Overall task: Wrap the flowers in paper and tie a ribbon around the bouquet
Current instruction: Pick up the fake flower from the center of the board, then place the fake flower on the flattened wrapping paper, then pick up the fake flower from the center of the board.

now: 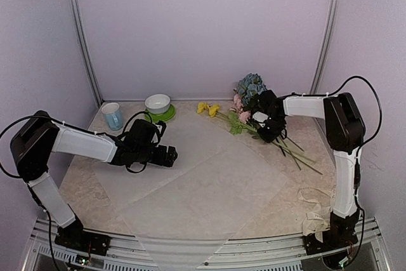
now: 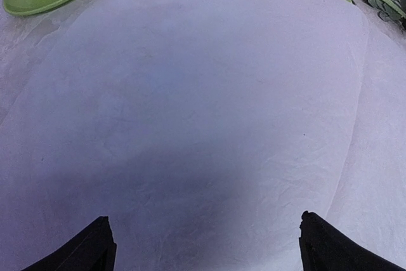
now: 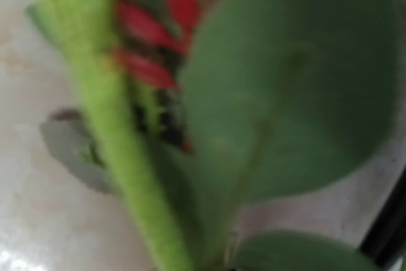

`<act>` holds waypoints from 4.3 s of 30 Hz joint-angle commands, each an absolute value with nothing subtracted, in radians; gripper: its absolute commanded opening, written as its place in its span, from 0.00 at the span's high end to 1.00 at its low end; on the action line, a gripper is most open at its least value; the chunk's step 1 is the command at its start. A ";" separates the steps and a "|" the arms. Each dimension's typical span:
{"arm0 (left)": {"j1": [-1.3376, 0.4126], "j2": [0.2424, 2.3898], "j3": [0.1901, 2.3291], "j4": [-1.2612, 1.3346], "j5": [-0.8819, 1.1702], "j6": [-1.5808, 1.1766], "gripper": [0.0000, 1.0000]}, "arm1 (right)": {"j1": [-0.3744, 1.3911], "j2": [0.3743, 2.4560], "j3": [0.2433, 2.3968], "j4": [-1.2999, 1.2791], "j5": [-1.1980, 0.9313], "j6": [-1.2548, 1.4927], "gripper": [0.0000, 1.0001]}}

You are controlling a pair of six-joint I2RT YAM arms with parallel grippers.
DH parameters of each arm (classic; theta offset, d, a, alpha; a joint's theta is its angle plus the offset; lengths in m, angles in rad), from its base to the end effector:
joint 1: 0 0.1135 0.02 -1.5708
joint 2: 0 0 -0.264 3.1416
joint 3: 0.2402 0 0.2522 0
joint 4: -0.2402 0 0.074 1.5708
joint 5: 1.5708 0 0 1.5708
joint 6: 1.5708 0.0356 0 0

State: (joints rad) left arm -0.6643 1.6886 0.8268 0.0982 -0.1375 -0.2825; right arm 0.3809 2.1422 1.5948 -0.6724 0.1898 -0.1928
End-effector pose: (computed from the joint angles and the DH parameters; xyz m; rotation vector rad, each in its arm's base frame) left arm 0.2668 -0.2027 0.1532 0.3774 2.3161 -0.3129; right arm 0.4115 0.1576 0.1570 -0.7381 2.6673 -0.2162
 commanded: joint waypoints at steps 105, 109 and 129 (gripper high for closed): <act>-0.583 1.434 0.743 0.112 -0.136 -0.409 0.06 | 0.163 1.935 1.499 -0.484 -0.177 0.028 0.33; -0.585 1.443 0.753 0.106 -0.142 -0.408 0.06 | 0.156 2.061 1.604 -0.521 -0.121 0.001 0.51; -0.587 1.526 0.842 0.078 -0.122 -0.373 0.06 | 0.156 1.928 1.580 -0.432 0.147 -0.037 1.00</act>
